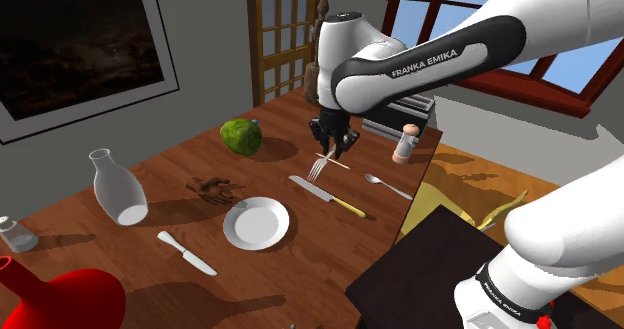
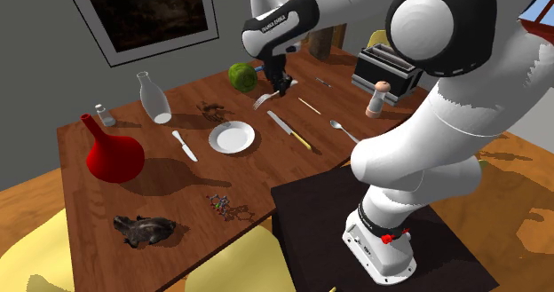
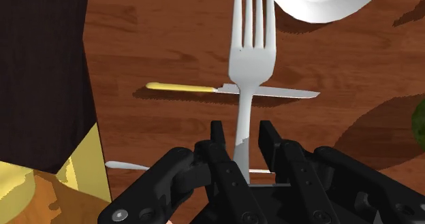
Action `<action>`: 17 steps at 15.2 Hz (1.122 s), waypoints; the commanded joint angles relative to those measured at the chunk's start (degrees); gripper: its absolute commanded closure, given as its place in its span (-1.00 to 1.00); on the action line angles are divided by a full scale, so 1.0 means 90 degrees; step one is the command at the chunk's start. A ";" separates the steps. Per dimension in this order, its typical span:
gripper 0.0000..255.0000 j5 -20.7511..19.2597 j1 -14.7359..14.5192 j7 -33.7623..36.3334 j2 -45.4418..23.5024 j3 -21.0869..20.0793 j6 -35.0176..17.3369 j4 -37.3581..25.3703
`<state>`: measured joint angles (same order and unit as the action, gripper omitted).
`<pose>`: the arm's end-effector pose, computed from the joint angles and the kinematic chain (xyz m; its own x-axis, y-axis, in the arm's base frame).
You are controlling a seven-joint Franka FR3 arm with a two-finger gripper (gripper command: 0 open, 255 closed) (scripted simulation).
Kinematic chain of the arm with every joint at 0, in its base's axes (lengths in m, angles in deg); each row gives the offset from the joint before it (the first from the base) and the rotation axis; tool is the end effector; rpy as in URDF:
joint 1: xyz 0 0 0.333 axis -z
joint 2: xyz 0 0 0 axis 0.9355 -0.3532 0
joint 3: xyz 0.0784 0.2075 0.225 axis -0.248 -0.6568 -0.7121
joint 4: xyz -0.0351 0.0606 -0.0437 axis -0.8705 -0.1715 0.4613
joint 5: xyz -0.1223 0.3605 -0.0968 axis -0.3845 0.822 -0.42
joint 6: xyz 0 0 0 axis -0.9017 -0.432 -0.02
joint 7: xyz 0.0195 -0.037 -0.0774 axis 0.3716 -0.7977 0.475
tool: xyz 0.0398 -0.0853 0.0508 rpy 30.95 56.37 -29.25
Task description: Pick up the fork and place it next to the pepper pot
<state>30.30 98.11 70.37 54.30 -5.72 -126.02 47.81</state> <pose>0.4743 0.1591 0.4102 0.3463 -0.9269 0.1446 -0.9373 -0.3483 0.0119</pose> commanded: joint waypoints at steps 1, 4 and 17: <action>1.00 -0.0050 0.0140 -0.0319 -0.0018 0.0202 -0.0088 0.0048; 1.00 -0.0180 0.0359 -0.0716 -0.0136 0.0465 -0.0165 0.0002; 1.00 -0.1030 0.1294 -0.2076 -0.1290 0.1386 -0.0268 -0.0978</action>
<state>21.61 109.17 52.72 43.72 6.17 -129.01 40.58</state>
